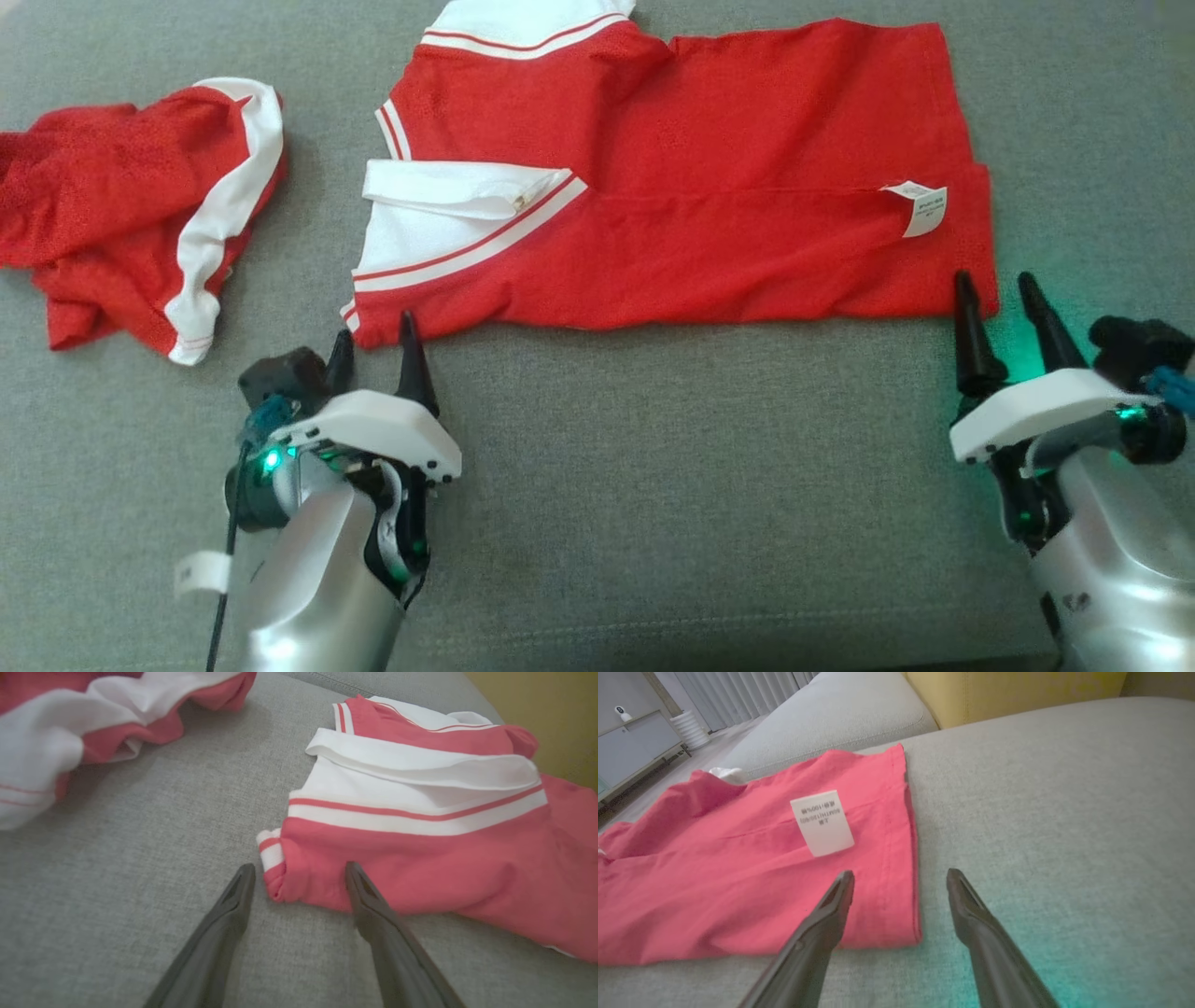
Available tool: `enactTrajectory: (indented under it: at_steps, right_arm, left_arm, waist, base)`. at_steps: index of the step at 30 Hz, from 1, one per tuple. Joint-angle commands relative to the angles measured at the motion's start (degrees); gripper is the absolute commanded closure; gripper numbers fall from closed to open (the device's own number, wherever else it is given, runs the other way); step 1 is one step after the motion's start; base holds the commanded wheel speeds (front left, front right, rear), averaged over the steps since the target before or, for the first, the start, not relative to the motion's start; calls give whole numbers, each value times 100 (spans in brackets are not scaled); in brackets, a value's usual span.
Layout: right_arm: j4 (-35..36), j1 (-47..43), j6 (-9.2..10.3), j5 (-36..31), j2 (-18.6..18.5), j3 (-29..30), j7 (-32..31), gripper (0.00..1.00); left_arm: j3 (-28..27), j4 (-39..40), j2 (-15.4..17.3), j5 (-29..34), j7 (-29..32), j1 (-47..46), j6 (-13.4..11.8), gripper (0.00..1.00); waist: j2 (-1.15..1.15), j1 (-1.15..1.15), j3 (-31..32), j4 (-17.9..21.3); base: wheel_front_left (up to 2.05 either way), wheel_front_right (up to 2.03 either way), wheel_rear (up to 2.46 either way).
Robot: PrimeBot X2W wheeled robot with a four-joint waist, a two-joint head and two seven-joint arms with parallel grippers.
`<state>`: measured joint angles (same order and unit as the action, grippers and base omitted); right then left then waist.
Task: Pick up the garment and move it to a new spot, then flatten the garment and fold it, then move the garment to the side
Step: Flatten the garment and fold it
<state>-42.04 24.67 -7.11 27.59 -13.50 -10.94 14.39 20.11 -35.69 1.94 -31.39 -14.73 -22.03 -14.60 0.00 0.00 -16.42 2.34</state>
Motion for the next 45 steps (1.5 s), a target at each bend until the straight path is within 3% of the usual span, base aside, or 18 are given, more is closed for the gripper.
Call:
enactTrajectory:
  at_steps: [1, 3, 4, 11, 12, 13, 22, 29, 34, 35, 36, 42, 45]
  right_arm:
    - [18, 135, -37, -68, 3, -157, 61, 0]
    - [-106, 183, -37, -58, 21, -222, 61, 0]
    - [-164, 205, -37, -52, 27, -259, 61, 0]
    - [-581, 335, -37, 30, 46, -479, 24, 0]
    - [-630, 348, -37, 52, 42, -511, 25, 35]
    - [-672, 354, -37, 90, 45, -545, 26, 100]
    - [-836, 80, -37, 361, -81, -456, 57, 100]
    - [-625, -730, -37, 587, -93, -335, 60, 100]
    - [-508, -1242, -37, 760, -82, -424, -11, 100]
    - [-471, -1285, -37, 778, -97, -421, -20, 41]
    - [-429, -1309, -37, 793, -110, -403, -18, 0]
    - [-118, -980, -37, 644, -267, -233, 1, 0]
    - [22, -587, -37, 490, -398, -270, -123, 0]
  left_arm:
    - [-75, 5, 94, -81, -27, -212, 29, 38]
    - [-37, -45, 94, -146, -27, -258, 48, 72]
    - [-19, -58, 94, -167, -27, -276, 58, 98]
    - [105, -116, 94, -230, -27, -322, 126, 100]
    - [116, -116, 94, -232, -27, -323, 131, 100]
    - [115, -101, 94, -220, -27, -318, 135, 100]
    - [-289, 225, 94, 91, -27, 321, 170, 100]
    - [-485, 398, 94, 255, -27, 1279, 324, 100]
    - [-493, 609, 94, 327, -27, 1845, 347, 100]
    - [-492, 662, 94, 369, -27, 1886, 338, 67]
    - [-475, 721, 94, 415, -27, 1909, 329, 0]
    - [-314, 1121, 94, 911, -27, 1435, 325, 0]
    - [-117, 1073, 174, 1258, 26, 815, 448, 0]
  waist:
    - [0, 0, -28, 2]
    - [0, 0, -48, -1]
    - [0, 0, -56, -4]
    - [0, 0, -65, -26]
    - [0, 0, -62, -31]
    - [0, 0, -49, -38]
    - [0, 0, 595, -124]
    - [0, 0, 1364, -191]
    - [0, 0, 1577, -206]
    - [0, 0, 1571, -208]
    - [0, 0, 1558, -211]
    - [0, 0, 1234, -245]
    - [0, 0, 995, -255]
  base:
    - [0, 0, 0]
    - [0, 0, 0]
    - [0, 0, 0]
    - [0, 0, 0]
    - [0, 0, 0]
    - [0, 0, 0]
    - [0, 0, 0]
    - [0, 0, 0]
    - [0, 0, 0]
    - [0, 0, 0]
    - [0, 0, 0]
    - [0, 0, 0]
    - [0, 0, 0]
